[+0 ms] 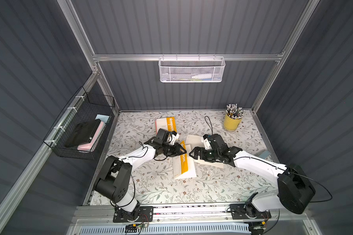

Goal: Close the notebook
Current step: Close the notebook at the center of the board.

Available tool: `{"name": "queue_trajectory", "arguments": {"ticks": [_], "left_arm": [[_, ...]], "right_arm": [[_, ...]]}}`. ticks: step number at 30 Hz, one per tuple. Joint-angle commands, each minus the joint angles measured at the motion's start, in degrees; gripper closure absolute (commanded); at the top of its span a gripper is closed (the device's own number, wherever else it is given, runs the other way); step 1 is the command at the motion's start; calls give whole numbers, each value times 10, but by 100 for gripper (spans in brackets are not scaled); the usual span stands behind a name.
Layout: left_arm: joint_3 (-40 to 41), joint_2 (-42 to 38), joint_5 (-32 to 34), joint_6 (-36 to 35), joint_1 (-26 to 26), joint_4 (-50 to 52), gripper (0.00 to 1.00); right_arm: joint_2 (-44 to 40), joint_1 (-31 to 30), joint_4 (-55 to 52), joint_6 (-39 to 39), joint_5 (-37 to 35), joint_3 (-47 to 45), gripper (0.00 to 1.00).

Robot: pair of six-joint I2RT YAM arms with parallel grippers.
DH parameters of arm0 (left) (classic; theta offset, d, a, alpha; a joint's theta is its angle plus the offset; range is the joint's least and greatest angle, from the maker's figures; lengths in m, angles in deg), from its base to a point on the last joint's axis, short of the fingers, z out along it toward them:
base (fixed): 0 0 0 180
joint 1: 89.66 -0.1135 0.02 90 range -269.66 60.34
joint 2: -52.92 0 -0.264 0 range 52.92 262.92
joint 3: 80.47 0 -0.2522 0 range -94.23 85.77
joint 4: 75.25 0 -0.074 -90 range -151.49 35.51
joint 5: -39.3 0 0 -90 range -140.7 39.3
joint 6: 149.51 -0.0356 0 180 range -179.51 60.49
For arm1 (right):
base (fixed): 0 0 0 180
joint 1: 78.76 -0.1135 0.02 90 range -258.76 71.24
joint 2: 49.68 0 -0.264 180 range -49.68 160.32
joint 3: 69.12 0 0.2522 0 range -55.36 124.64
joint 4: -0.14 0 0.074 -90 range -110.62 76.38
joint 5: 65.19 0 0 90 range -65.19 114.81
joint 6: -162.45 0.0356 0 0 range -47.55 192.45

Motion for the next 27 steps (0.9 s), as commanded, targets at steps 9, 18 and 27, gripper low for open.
{"name": "queue_trajectory", "arguments": {"ticks": [9, 18, 27], "left_arm": [[23, 40, -8, 4, 6, -39, 66], [36, 72, -6, 2, 9, -53, 67], [38, 72, 3, -2, 9, -42, 68]], "right_arm": [[-6, 4, 67, 26, 64, -22, 1], [2, 4, 121, 43, 89, -34, 1], [54, 3, 189, 67, 121, -54, 1]]}}
